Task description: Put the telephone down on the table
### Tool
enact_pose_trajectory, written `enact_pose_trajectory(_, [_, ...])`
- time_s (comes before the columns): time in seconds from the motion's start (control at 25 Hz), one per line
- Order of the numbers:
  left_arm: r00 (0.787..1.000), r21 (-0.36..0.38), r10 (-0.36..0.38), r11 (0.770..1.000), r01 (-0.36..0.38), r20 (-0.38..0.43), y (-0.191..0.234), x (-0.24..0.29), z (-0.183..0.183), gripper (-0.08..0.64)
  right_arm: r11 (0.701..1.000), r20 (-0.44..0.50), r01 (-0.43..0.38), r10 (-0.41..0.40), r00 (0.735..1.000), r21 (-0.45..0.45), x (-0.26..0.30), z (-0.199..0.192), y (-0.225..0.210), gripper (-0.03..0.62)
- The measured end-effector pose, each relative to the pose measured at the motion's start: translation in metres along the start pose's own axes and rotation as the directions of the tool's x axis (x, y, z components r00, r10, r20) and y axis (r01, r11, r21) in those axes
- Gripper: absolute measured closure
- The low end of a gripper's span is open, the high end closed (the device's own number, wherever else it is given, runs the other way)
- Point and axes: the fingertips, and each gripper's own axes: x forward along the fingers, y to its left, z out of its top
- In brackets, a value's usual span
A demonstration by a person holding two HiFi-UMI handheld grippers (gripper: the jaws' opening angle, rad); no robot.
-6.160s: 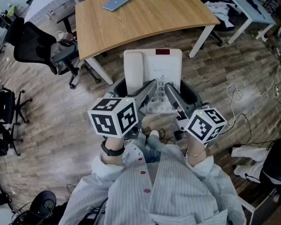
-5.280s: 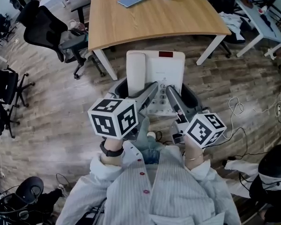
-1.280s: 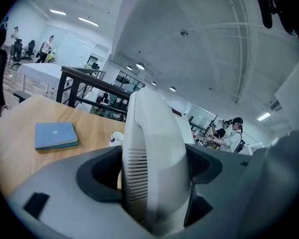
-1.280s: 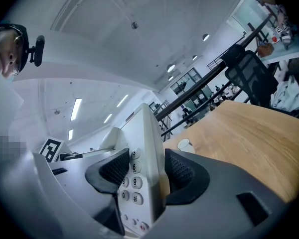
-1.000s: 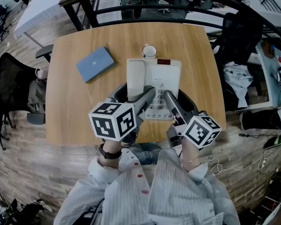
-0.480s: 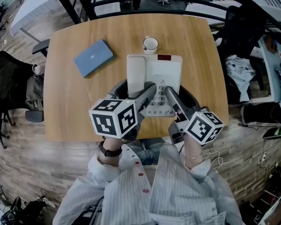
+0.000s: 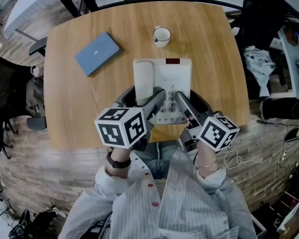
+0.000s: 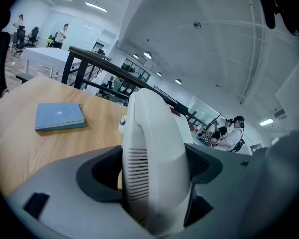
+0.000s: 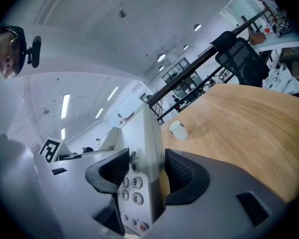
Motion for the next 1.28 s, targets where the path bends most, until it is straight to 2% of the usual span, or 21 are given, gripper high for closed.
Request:
enact_pose_trajectory(0.32, [0.998, -0.007, 0.042, 0.999, -0.043, -0.05, 0.023, 0.003, -0.029, 0.172, 0.999, -0.035, 0.026, -0.025, 0.999, 0.028, 0.008, -0.033, -0.01, 0.353])
enact_pose_trajectory(0.56, [0.993, -0.031, 0.07, 0.997, -0.073, -0.093, 0.025, 0.023, -0.052, 0.172, 0.997, -0.077, 0.045, -0.04, 0.996, 0.069, 0.007, -0.047, -0.039, 0.354])
enact_pose_trajectory(0.84, [0.985, -0.067, 0.09, 0.993, -0.101, -0.149, 0.054, 0.041, -0.067, 0.175, 0.992, -0.129, 0.081, -0.068, 0.989, 0.099, 0.031, -0.066, -0.058, 0.354])
enact_pose_trajectory(1.28, [0.973, -0.136, 0.121, 0.979, -0.149, -0.196, 0.075, 0.084, -0.084, 0.176, 0.989, -0.216, 0.114, -0.091, 0.972, 0.097, 0.057, -0.072, -0.102, 0.356])
